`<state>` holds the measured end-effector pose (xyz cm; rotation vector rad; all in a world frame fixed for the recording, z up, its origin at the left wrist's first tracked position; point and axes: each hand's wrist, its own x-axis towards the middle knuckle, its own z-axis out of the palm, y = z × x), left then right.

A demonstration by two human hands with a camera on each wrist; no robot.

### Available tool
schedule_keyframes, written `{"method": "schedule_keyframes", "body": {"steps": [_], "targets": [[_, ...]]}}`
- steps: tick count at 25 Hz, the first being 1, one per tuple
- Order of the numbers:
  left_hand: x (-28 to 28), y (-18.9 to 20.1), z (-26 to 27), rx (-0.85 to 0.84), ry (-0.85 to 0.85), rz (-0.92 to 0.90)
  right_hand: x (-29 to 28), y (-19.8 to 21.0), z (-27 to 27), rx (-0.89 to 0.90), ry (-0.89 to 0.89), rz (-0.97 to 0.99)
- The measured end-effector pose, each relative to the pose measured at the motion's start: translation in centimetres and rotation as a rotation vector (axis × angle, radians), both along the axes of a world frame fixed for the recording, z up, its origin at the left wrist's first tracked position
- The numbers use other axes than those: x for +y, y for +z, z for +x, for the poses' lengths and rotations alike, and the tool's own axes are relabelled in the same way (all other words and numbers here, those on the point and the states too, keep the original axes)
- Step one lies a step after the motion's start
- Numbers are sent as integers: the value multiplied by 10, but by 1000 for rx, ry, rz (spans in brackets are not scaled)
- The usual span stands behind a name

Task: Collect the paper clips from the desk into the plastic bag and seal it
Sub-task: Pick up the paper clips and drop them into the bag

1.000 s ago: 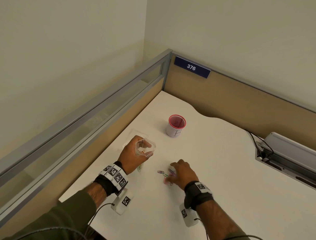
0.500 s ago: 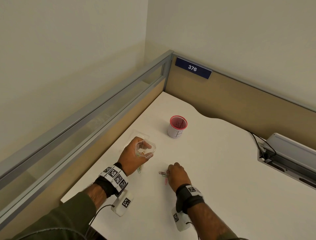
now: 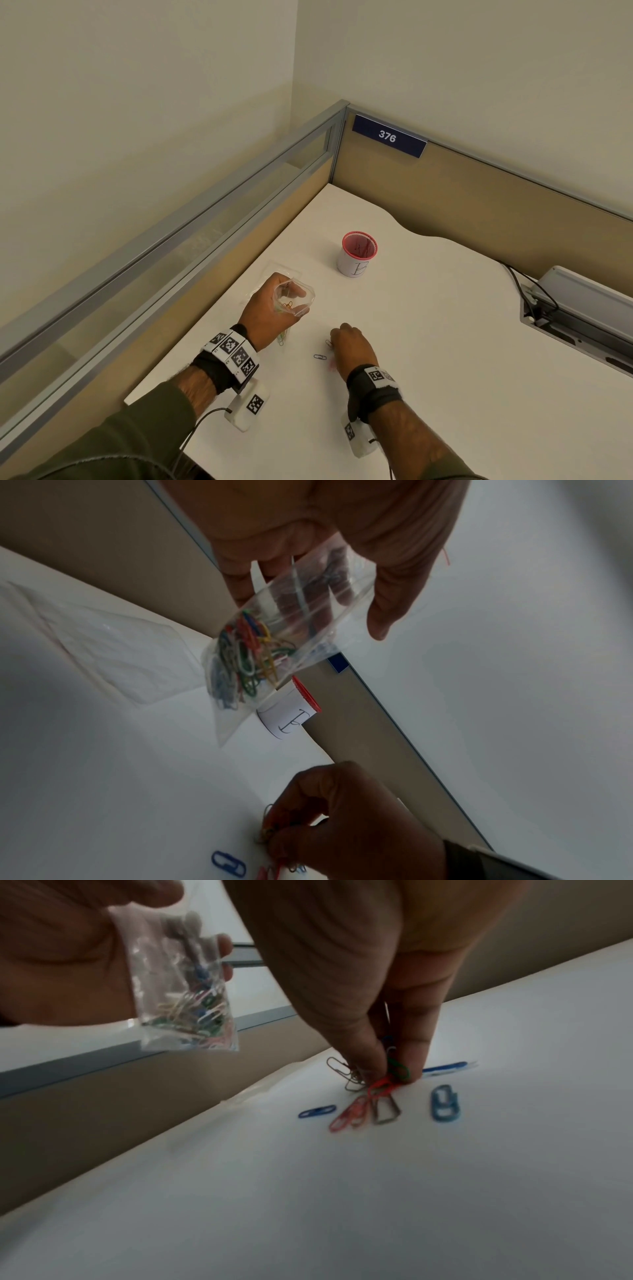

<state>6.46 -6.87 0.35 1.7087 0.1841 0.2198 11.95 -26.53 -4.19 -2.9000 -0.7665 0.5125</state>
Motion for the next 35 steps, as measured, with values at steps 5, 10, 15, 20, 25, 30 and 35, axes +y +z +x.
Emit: {"method": "schedule_keyframes", "body": {"steps": [5,10,15,20,25,30,35], "targets": [[-2,0,2,5,2,4,-22,10,23,81,-291,191],[-9,1,4,42,-1,41,-19,74,26,107,-439,710],[-14,5,5,68,-22,79,17,143,14,238,-314,1049],[-12,5,9,64,-13,154,44,150,4,232,-220,997],[-8,1,8,66,2,145,50,143,-1,124,-156,854],[-12,4,5,45,-12,157,49,146,-1,68,-114,779],[-10,3,6,35,-23,127,39,142,6,53,-211,931]]}}
